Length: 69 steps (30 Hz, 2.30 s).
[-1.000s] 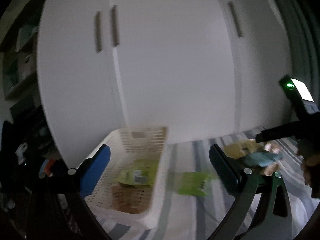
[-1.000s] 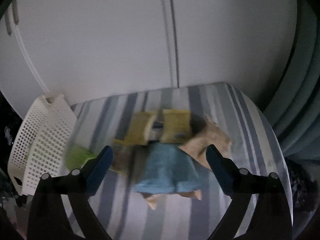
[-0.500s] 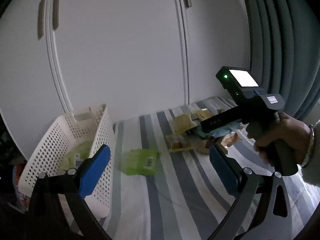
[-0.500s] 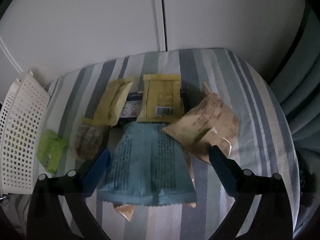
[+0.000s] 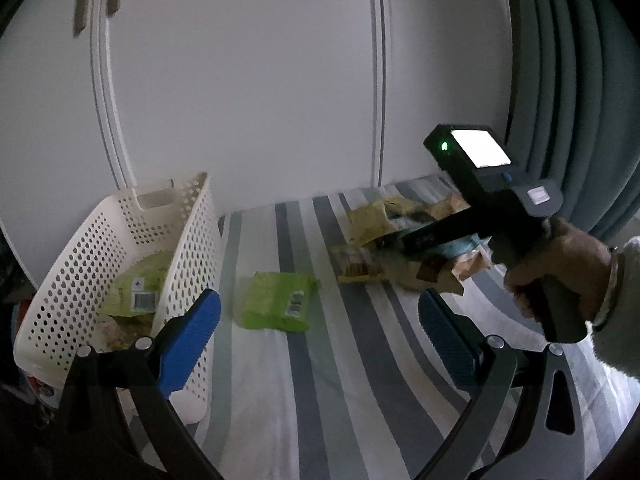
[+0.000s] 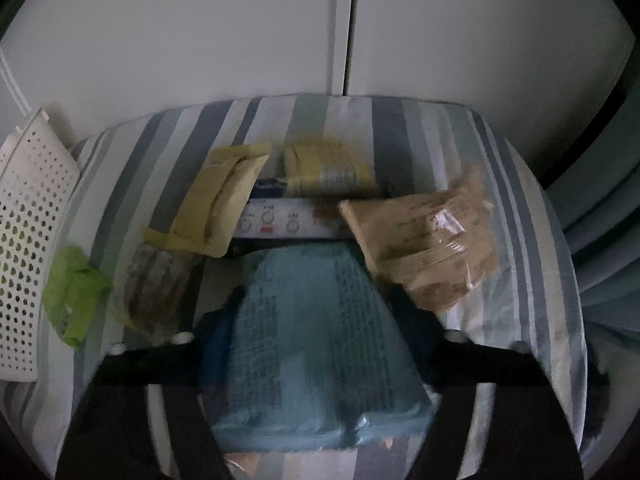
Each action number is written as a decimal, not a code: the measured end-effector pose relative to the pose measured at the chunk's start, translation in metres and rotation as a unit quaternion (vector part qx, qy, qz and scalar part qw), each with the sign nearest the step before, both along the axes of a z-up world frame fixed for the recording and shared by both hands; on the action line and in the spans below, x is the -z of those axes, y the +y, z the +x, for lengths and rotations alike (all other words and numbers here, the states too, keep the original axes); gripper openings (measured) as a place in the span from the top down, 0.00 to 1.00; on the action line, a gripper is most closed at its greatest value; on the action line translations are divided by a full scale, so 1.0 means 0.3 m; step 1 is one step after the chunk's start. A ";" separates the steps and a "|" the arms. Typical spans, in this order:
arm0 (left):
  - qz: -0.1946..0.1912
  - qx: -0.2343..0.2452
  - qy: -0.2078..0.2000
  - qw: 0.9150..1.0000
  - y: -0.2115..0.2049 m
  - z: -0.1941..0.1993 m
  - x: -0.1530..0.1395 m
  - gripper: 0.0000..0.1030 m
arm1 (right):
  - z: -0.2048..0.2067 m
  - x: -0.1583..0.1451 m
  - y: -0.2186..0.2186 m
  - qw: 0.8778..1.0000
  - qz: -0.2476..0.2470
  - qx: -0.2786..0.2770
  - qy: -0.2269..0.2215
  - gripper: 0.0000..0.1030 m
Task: Organize snacks
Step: 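Grasp the lime green pack with the left tool while the right holds the blue pack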
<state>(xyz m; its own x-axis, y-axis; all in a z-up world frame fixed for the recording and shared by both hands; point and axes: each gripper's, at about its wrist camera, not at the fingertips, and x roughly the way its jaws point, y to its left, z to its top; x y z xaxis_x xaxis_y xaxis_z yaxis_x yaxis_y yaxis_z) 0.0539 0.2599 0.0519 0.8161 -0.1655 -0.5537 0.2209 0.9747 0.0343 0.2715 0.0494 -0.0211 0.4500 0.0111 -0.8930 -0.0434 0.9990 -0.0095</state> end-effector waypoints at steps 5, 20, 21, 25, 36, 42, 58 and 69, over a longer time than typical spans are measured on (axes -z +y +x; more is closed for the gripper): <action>0.009 0.008 0.013 1.000 -0.016 0.014 0.030 0.03 | -0.040 -0.017 -0.068 0.999 0.041 0.011 -0.009 0.39; -0.019 0.035 0.082 0.996 -0.017 0.156 0.061 0.03 | -0.325 -0.129 -0.208 0.985 0.147 0.010 -0.089 0.40; -0.015 0.038 0.093 0.995 -0.029 0.180 0.068 0.03 | -0.341 -0.129 -0.211 0.984 0.155 0.010 -0.091 0.40; -0.002 0.032 0.131 0.991 -0.064 0.276 0.101 0.03 | -0.380 -0.116 -0.212 0.982 0.161 0.001 -0.101 0.40; 0.057 -0.026 0.205 0.977 -0.075 0.471 0.228 0.03 | -0.426 -0.095 -0.234 0.975 0.187 -0.009 -0.118 0.40; 0.060 -0.039 0.216 0.974 -0.078 0.512 0.250 0.03 | -0.433 -0.087 -0.248 0.972 0.203 -0.010 -0.119 0.40; 0.065 -0.023 0.201 0.977 -0.154 0.463 0.233 0.08 | -0.437 -0.079 -0.272 0.966 0.229 -0.007 -0.121 0.40; 0.071 -0.053 0.237 0.968 -0.077 0.558 0.303 0.17 | -0.438 -0.076 -0.280 0.963 0.240 -0.005 -0.121 0.40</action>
